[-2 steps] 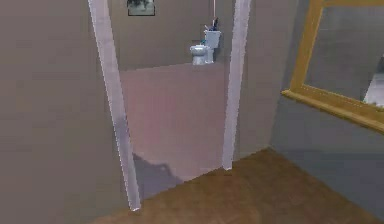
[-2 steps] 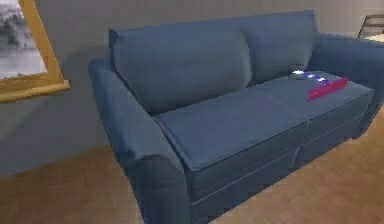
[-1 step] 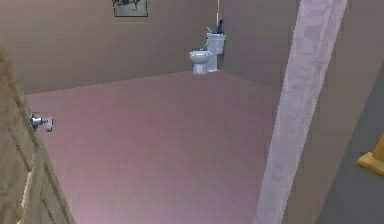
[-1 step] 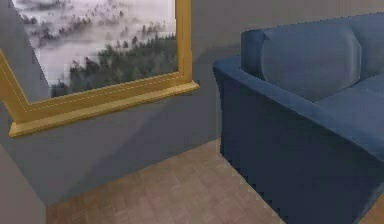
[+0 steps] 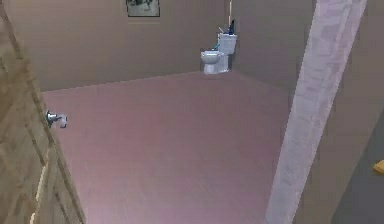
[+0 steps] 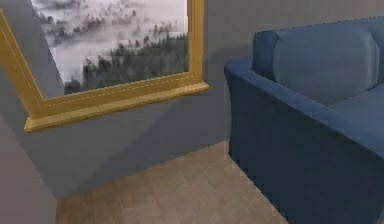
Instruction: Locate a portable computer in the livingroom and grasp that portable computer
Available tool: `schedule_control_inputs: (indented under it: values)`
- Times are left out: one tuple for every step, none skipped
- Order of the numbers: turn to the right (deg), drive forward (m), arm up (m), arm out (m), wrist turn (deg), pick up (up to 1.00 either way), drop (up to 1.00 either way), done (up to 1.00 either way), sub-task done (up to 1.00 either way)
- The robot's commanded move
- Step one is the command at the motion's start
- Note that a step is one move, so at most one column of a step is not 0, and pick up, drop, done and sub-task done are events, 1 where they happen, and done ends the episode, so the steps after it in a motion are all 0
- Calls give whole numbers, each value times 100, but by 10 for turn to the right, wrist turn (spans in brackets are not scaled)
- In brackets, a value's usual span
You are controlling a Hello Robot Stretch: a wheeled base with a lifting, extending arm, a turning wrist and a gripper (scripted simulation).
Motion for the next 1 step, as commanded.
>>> schedule_control_inputs:
  values:
    - [0, 50, 0, 0, 0, 0, 0, 0, 0]
